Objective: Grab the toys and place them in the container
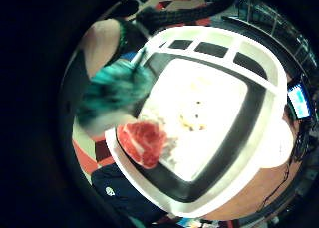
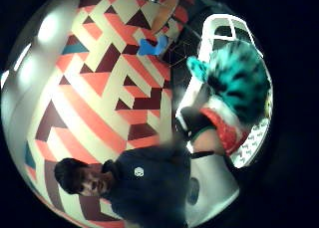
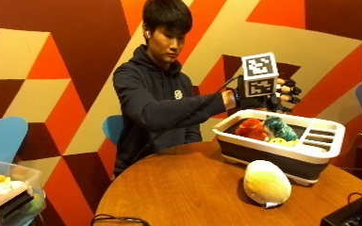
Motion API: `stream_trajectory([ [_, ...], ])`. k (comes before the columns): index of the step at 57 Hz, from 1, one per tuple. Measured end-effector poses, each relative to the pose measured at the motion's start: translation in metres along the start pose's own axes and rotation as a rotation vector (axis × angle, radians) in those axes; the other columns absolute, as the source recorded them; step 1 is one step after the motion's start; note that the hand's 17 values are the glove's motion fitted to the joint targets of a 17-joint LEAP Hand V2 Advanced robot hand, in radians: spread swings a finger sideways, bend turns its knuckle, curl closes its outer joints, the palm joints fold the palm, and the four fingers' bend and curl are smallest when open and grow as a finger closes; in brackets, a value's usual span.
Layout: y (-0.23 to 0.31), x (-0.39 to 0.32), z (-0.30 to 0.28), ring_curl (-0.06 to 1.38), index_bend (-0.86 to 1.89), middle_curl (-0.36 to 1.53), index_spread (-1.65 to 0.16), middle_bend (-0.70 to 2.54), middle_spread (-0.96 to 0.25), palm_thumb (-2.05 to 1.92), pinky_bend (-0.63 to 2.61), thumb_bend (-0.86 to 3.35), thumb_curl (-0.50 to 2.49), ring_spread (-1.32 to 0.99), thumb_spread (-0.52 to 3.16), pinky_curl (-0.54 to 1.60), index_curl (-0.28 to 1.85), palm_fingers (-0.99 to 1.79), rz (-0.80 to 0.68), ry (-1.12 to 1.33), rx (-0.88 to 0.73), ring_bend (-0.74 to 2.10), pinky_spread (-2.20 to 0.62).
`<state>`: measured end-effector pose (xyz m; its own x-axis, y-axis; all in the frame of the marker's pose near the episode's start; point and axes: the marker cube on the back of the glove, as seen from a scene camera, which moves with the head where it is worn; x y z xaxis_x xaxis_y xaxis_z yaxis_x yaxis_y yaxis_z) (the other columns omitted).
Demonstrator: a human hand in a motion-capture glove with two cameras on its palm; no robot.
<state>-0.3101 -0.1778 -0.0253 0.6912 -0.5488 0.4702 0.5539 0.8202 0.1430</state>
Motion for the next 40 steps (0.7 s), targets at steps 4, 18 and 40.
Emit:
stream_trajectory([
  [4, 0.011, 0.013, -0.028, 0.42, 0.07, 0.63, -0.34, 0.27, -0.1, 0.46, 1.11, -0.04, 0.81, -0.14, 0.76, 0.47, 0.87, -0.26, 0.014, 0.011, 0.072, 0.48, -0.16],
  [18, 0.072, 0.102, -0.128, 0.35, 0.2, 0.58, -0.34, 0.3, -0.07, 0.55, 0.86, 0.12, 0.7, -0.08, 1.29, 0.35, 0.75, 0.04, 0.211, 0.148, 0.231, 0.42, -0.02],
  [40, 0.074, 0.229, -0.045, 0.31, 0.0, 0.41, -0.25, 0.09, -0.01, 0.48, 1.02, 0.05, 0.57, -0.01, 1.34, 0.38, 0.39, -0.38, 0.418, 0.449, -0.191, 0.18, 0.03],
])
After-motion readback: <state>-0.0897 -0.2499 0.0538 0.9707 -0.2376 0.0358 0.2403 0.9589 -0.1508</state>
